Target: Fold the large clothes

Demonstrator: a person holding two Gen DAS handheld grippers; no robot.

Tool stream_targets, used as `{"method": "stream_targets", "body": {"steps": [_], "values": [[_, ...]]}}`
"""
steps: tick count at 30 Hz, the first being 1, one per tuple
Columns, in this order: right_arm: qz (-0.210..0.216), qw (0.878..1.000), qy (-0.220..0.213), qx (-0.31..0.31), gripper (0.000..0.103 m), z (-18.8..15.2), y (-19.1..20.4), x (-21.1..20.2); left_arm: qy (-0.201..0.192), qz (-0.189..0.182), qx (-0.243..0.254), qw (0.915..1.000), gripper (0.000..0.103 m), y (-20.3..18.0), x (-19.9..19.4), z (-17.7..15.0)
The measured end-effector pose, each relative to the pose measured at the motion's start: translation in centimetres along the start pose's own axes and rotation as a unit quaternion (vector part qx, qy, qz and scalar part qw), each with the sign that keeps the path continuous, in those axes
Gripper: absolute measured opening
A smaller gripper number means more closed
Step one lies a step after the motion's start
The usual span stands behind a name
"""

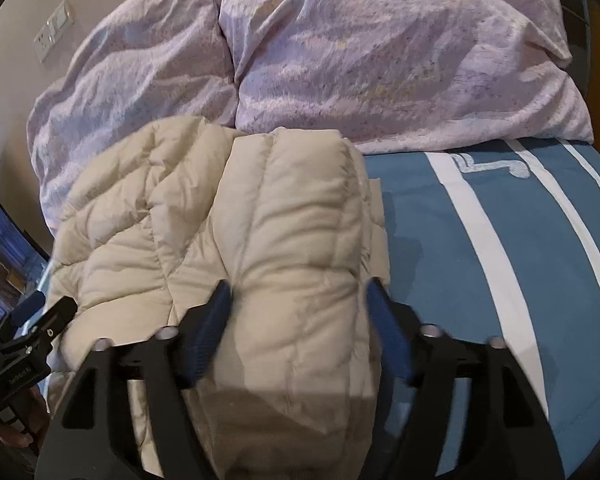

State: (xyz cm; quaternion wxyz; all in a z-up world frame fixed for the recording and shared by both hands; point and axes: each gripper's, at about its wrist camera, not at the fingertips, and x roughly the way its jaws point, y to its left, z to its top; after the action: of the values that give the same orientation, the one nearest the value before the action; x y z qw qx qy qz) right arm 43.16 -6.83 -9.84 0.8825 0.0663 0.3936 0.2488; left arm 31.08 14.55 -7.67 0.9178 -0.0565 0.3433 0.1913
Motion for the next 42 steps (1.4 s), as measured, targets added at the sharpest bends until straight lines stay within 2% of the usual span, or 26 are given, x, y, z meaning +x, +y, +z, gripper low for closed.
{"method": "stream_targets", "body": {"steps": [1, 4, 13, 18, 22, 28, 42], "values": [[0.002, 1.000, -0.003, 0.002, 0.091, -0.1, -0.1, -0.4, -0.004, -0.005, 0.000, 1.0000, 0.101, 0.1, -0.6, -0.2], [-0.005, 1.000, -0.008, 0.001, 0.102, -0.8, -0.1, -2.6, -0.010, -0.024, -0.001, 0.9997, 0.101, 0.5, -2.6, -0.8], [-0.032, 0.999, 0.001, -0.006, 0.102, -4.1, 1.5, -9.5, -0.026, -0.061, -0.023, 0.9975, 0.101, 2.8, -10.0, -4.5], [-0.031, 0.998, -0.021, -0.044, 0.102, -7.0, 3.6, -13.6, -0.018, -0.073, -0.040, 0.9964, 0.101, 4.0, -13.3, -7.2], [-0.027, 0.997, -0.034, -0.059, 0.102, -9.2, 4.8, -15.9, 0.003, -0.079, -0.055, 0.9953, 0.101, 4.4, -14.9, -9.6], [-0.018, 0.998, -0.027, -0.056, 0.102, -11.3, 5.5, -17.7, 0.010, -0.089, -0.073, 0.9933, 0.101, 4.7, -16.9, -11.9], [0.002, 0.998, -0.019, -0.063, 0.102, -14.3, 6.5, -21.0, 0.014, -0.113, -0.068, 0.9911, 0.101, 3.6, -20.9, -13.5]]}}
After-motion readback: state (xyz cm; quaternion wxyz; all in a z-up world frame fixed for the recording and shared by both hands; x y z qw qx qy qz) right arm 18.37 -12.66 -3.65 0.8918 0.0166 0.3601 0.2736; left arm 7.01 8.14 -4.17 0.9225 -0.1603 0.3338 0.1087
